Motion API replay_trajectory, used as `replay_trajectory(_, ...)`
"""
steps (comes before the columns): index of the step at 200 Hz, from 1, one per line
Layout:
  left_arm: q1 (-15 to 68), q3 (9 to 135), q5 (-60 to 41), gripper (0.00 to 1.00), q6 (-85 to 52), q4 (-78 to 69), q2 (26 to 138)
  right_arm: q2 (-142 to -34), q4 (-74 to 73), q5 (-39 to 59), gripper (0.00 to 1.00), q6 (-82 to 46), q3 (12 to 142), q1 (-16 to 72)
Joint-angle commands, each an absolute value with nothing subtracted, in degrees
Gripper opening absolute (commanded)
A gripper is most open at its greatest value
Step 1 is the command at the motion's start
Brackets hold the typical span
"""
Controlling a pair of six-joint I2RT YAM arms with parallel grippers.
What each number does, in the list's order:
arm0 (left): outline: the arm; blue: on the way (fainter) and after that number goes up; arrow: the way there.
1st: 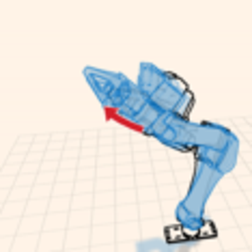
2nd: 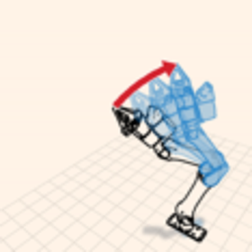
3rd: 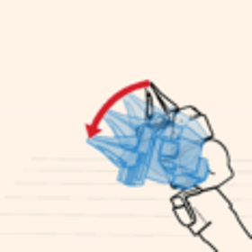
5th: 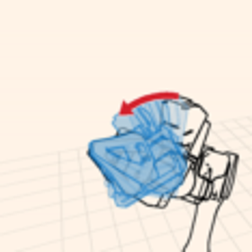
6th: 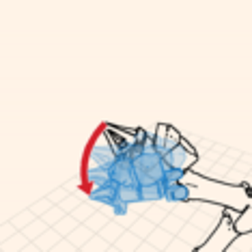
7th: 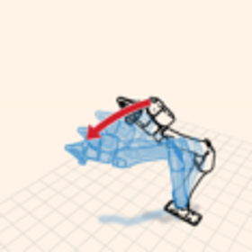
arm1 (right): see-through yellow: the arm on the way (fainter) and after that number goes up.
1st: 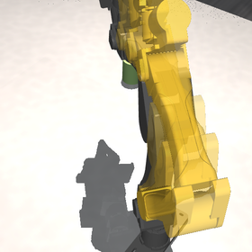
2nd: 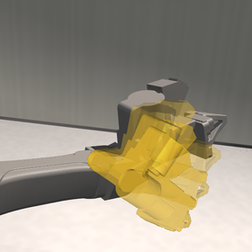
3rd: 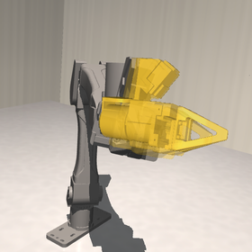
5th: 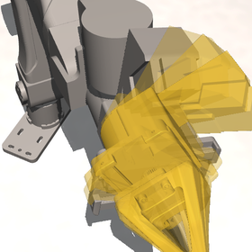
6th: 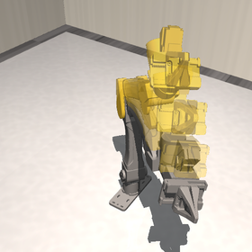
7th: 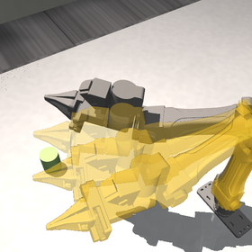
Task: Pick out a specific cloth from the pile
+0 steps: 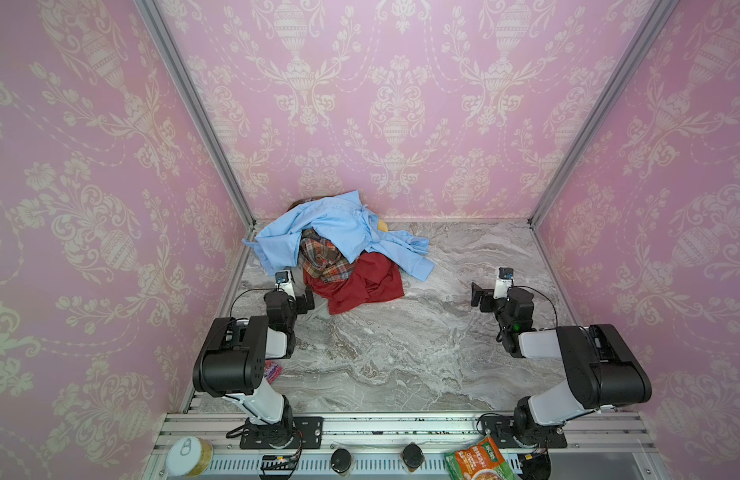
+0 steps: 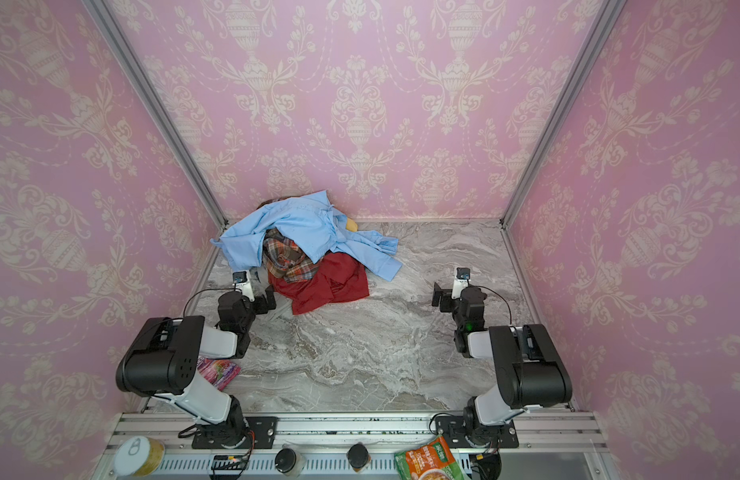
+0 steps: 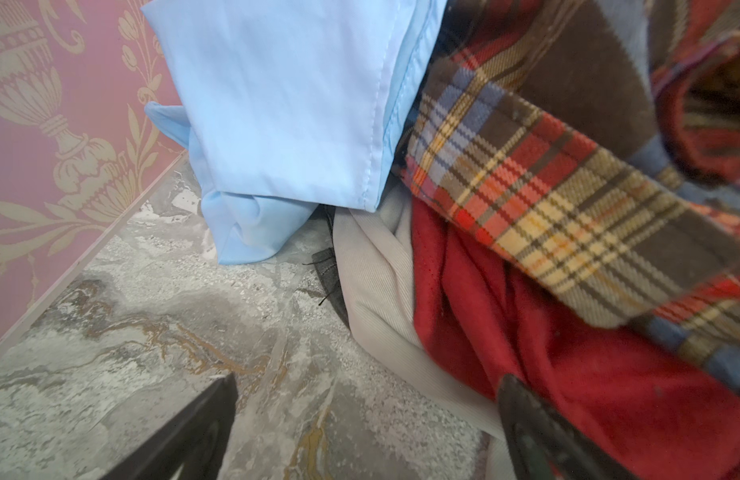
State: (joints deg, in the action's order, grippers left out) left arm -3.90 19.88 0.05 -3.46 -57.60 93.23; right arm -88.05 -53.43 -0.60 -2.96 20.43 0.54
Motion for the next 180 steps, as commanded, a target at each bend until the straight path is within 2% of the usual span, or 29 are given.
replay_trajectory(1,-3.8,20.9,-1.4,0.99,-2.1,-56.9,93.7,-88.4,-53.7,-0.4,1.0,-2.6,21.0,0.6)
replay_trajectory(50,-3.5,20.6,0.9,0.99,-2.5,-56.6,93.2,-88.0,-56.9,-0.7,1.0,-2.8,19.3,0.5)
replay_trajectory(93,-4.1,20.8,3.7,0.99,-4.3,-52.2,88.3,-82.9,-54.2,-4.1,1.0,-3.6,18.4,0.5)
replay_trajectory(148,-4.1,23.0,3.8,0.99,-4.8,-39.4,78.5,-72.1,-33.6,-11.9,1.0,-8.5,24.9,0.6)
replay_trajectory(180,-4.2,28.5,6.3,0.99,-6.8,-24.0,71.1,-65.7,-22.3,-9.7,1.0,-14.6,29.1,1.2)
